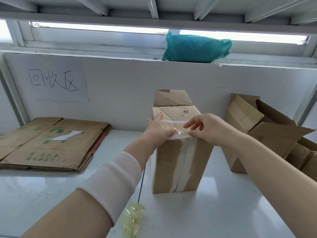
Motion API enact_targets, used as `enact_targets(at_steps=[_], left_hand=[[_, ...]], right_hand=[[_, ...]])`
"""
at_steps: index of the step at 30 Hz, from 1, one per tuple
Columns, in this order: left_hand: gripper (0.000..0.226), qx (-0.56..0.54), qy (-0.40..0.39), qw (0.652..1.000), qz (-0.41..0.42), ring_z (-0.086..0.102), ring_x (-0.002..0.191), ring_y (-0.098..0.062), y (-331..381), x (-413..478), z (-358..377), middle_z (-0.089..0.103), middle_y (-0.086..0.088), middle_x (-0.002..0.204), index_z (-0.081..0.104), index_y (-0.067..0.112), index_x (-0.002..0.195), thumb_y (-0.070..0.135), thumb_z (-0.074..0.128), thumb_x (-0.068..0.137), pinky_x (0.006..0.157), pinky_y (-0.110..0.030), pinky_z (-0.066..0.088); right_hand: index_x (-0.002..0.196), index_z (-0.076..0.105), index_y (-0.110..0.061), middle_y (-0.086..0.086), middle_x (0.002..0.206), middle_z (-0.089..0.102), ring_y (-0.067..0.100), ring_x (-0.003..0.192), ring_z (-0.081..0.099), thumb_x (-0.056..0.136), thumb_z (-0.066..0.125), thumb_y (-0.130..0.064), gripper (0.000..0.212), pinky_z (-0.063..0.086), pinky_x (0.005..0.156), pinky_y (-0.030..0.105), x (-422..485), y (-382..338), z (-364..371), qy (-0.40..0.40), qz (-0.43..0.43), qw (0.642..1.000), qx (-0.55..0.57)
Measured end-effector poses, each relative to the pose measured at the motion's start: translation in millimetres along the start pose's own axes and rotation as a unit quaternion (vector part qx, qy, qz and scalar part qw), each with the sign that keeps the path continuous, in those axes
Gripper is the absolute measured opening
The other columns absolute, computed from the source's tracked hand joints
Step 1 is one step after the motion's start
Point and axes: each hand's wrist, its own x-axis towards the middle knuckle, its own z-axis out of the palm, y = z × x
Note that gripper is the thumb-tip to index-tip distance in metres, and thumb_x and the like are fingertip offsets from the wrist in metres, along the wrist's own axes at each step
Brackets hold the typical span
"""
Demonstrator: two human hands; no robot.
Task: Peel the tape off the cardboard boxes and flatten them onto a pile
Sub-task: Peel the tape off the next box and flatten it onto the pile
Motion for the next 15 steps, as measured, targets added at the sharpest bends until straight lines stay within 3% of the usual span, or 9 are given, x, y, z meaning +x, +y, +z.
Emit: enact_targets(at_steps=[4, 9, 15], left_hand=[[0.078, 0.003, 0.005, 1.0, -0.013, 0.023, 0.141, -0.027, 1.6, 2.2, 1.7, 0.007, -0.013, 0.157, 0.017, 0.027, 0.148, 0.021, 0.064, 0.087, 0.115, -0.038, 0.023], [0.075, 0.001, 0.011, 1.0, -0.028, 0.026, 0.14, -0.029, 3.5, 2.9, 3.5, 0.004, -0.012, 0.157, 0.016, 0.028, 0.148, 0.019, 0.061, 0.089, 0.116, -0.038, 0.022], [0.07, 0.008, 0.01, 0.999, -0.034, 0.022, 0.141, -0.029, 3.0, 3.8, 3.1, 0.001, -0.011, 0.157, 0.013, 0.029, 0.149, 0.019, 0.055, 0.093, 0.116, -0.035, 0.019]], right_hand=[[0.112, 0.065, -0.027, -0.006, 0.091, 0.057, 0.001, 0.07, 0.045, 0.088, 0.06, -0.023, 0.025, 0.033, 0.069, 0.016, 4.6, 3.2, -1.0, -0.023, -0.035, 0.998, -0.049], [0.102, 0.067, -0.032, -0.017, 0.083, 0.047, 0.008, 0.088, 0.042, 0.091, 0.056, -0.023, 0.019, 0.03, 0.081, 0.022, 5.5, 3.1, 2.5, -0.021, -0.071, 0.996, -0.057], [0.105, 0.069, -0.03, -0.001, 0.099, 0.048, 0.015, 0.093, 0.045, 0.094, 0.04, -0.001, 0.043, 0.033, 0.075, 0.021, 3.1, 0.6, 6.1, -0.035, -0.105, 0.989, -0.101]])
